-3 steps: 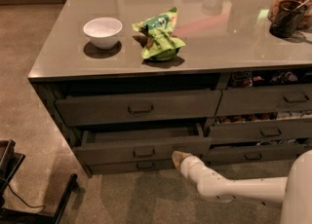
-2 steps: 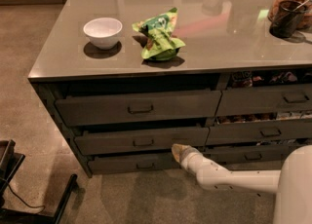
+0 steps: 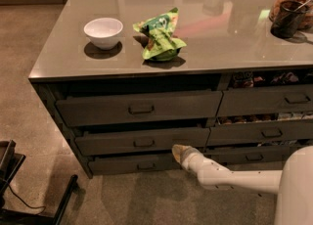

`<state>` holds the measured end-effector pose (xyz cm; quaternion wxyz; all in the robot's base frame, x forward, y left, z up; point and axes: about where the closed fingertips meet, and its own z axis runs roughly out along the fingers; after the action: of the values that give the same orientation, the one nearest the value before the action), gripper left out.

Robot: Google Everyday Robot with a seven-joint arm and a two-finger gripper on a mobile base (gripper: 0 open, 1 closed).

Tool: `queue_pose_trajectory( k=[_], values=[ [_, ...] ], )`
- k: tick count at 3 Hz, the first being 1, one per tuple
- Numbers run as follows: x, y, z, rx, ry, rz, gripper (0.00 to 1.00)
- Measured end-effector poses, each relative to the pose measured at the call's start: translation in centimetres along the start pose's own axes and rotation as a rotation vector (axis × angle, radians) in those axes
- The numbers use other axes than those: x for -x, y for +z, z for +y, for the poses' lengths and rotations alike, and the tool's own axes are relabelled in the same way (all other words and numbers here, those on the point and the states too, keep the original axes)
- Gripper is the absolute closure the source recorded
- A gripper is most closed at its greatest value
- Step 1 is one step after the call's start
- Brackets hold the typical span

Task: Close middle drawer

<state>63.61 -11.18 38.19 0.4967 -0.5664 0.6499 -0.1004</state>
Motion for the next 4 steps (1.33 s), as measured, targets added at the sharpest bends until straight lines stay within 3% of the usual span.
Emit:
queue_pose_trajectory(
  k=[3, 4],
  values=[
    [-1.6, 1.8, -2.2, 0.182, 0.117, 0.012, 1.0],
    [-1.6, 1.8, -2.2, 0.182, 0.117, 0.012, 1.0]
  ],
)
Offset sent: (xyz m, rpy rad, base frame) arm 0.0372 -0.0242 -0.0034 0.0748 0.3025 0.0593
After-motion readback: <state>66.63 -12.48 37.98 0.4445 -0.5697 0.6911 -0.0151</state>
